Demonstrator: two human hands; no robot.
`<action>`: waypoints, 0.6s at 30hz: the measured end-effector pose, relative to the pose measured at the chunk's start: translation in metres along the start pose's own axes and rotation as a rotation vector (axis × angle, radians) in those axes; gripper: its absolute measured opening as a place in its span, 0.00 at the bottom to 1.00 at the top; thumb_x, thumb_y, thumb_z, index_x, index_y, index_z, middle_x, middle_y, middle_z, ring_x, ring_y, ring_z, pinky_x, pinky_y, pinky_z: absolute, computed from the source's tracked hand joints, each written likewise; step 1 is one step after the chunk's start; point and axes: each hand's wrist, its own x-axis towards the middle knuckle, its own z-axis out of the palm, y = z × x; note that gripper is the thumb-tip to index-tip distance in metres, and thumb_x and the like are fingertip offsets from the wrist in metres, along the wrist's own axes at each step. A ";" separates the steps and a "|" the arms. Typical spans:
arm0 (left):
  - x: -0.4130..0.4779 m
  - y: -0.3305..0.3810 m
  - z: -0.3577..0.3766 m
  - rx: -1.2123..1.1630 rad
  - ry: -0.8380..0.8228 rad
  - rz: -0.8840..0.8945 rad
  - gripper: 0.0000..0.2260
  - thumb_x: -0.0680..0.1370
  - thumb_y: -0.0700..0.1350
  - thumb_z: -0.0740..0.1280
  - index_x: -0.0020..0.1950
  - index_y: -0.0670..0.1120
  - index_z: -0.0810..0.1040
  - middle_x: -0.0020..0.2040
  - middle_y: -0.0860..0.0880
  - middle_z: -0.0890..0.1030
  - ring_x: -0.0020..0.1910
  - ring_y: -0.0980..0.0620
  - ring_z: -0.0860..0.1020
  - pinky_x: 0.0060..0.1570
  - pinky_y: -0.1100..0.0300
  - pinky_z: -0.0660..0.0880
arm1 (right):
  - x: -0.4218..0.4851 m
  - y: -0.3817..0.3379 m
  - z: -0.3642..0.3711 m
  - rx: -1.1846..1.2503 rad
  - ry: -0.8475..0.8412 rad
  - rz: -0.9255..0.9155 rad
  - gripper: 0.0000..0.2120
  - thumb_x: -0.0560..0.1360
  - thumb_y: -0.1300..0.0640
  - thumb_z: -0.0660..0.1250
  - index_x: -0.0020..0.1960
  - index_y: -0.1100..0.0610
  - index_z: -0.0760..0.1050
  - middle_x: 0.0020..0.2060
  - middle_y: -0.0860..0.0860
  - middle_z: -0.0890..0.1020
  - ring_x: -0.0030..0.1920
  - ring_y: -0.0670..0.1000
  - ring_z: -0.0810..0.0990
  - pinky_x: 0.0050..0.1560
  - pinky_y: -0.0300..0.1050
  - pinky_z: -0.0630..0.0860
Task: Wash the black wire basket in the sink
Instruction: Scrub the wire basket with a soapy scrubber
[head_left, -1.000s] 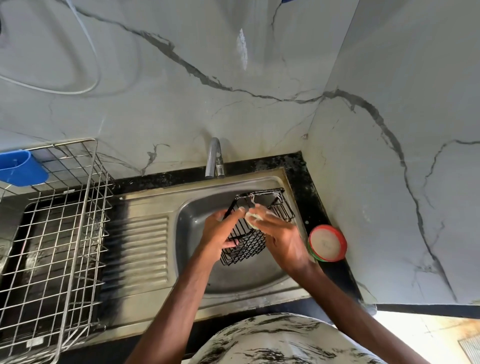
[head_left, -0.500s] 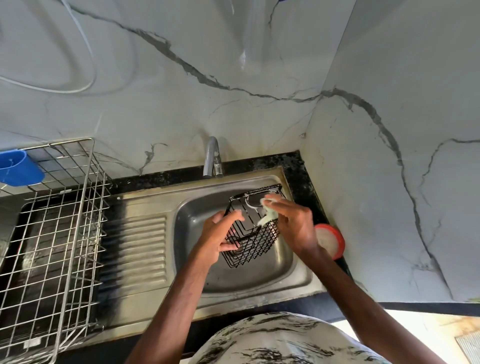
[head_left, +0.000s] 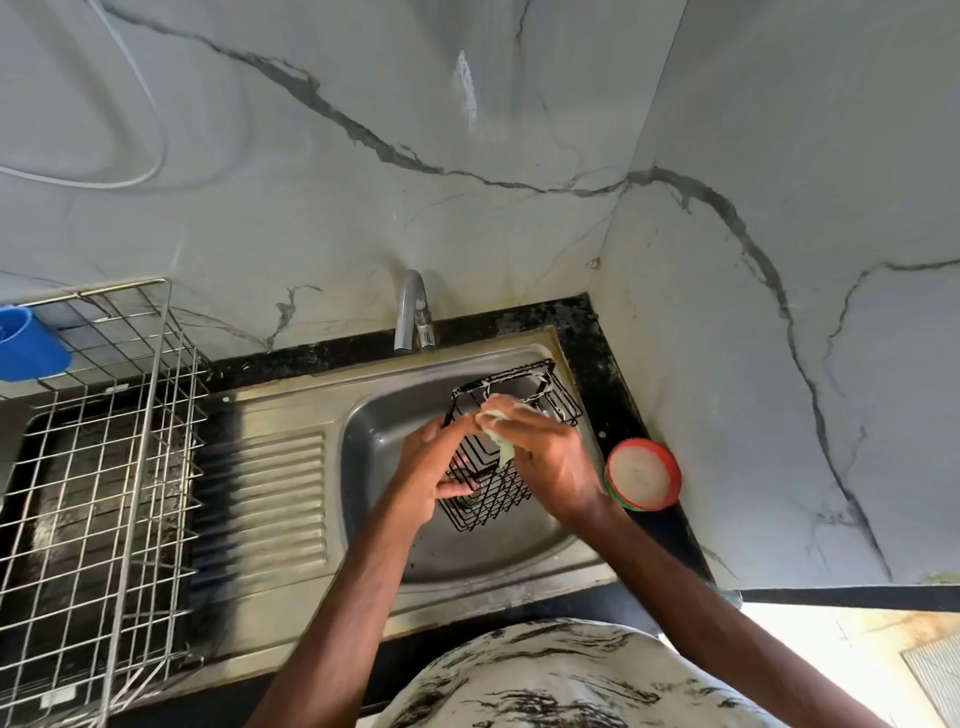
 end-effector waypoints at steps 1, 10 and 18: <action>0.000 -0.001 -0.001 0.002 -0.006 0.006 0.05 0.79 0.52 0.72 0.53 0.54 0.80 0.69 0.43 0.73 0.66 0.41 0.75 0.38 0.53 0.81 | 0.000 0.008 -0.004 -0.004 0.026 0.020 0.14 0.79 0.69 0.61 0.55 0.61 0.85 0.54 0.57 0.86 0.52 0.52 0.87 0.39 0.38 0.84; 0.008 -0.007 -0.001 0.025 -0.039 0.113 0.10 0.75 0.49 0.77 0.55 0.52 0.83 0.54 0.60 0.79 0.53 0.59 0.77 0.51 0.44 0.84 | 0.019 0.009 -0.005 0.020 0.112 0.171 0.11 0.77 0.66 0.67 0.56 0.61 0.84 0.57 0.56 0.85 0.54 0.49 0.86 0.51 0.36 0.82; 0.014 -0.016 -0.005 0.070 -0.031 0.132 0.16 0.73 0.53 0.79 0.58 0.53 0.84 0.61 0.59 0.79 0.52 0.64 0.75 0.49 0.47 0.84 | 0.030 0.025 -0.001 0.024 0.066 0.146 0.14 0.75 0.73 0.67 0.54 0.60 0.85 0.54 0.56 0.86 0.51 0.50 0.87 0.46 0.40 0.84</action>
